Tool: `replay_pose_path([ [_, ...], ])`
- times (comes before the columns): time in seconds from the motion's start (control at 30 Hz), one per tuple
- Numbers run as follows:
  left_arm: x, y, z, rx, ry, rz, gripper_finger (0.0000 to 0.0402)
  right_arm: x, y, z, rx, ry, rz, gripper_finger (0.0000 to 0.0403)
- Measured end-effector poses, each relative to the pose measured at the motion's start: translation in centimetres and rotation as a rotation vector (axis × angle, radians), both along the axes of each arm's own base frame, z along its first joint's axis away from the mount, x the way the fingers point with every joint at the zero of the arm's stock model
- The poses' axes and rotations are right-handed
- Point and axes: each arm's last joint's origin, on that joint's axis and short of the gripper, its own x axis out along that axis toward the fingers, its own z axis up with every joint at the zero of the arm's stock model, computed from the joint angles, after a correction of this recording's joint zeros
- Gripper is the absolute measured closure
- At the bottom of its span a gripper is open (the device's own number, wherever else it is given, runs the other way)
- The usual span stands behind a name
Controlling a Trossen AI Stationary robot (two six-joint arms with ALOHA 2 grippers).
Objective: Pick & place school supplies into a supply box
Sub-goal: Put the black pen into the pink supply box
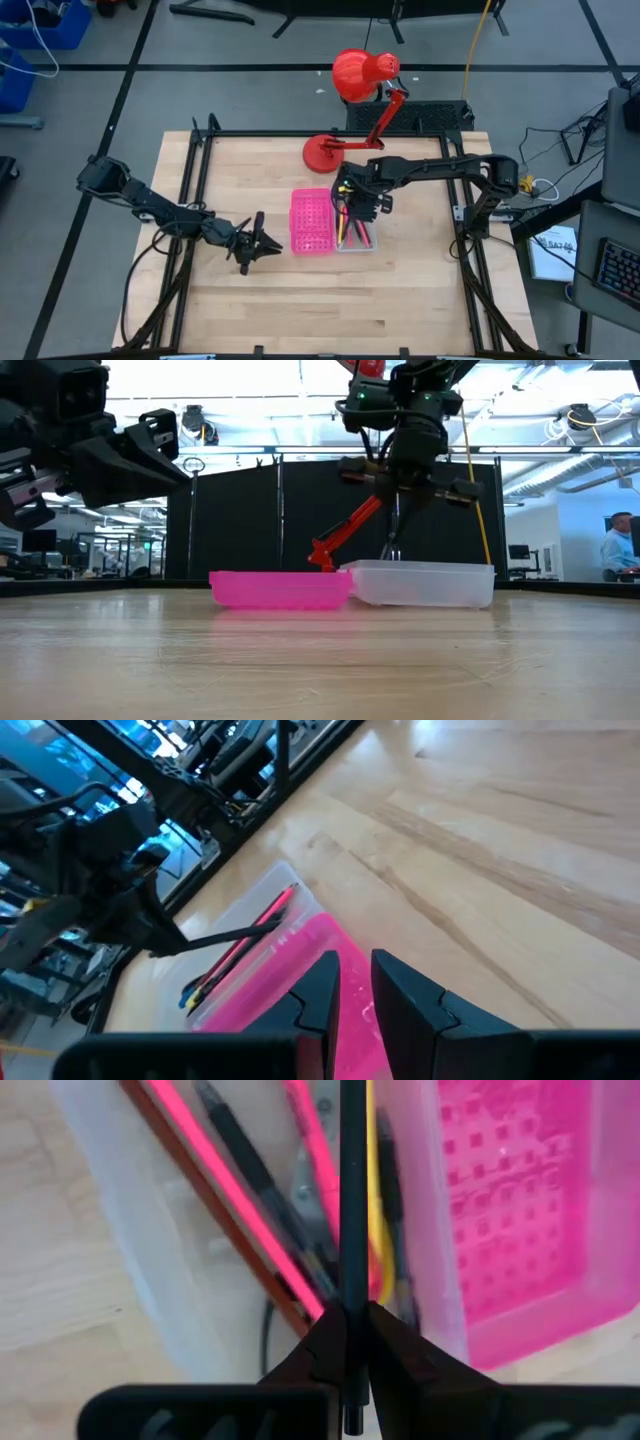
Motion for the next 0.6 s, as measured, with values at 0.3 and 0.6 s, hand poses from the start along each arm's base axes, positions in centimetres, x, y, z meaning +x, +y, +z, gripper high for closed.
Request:
replay_pose_path([
  [0.3, -0.1, 0.0, -0.3, 0.012, 0.029, -0.028, 0.0332, 0.7, -0.5, -2.4, 0.008, 0.061, 0.007, 0.0387],
  [0.6, -0.1, -0.1, -0.2, 0.007, 0.026, -0.033, 0.0332, 0.6, -0.5, -3.6, 0.000, 0.035, 0.012, 0.0366],
])
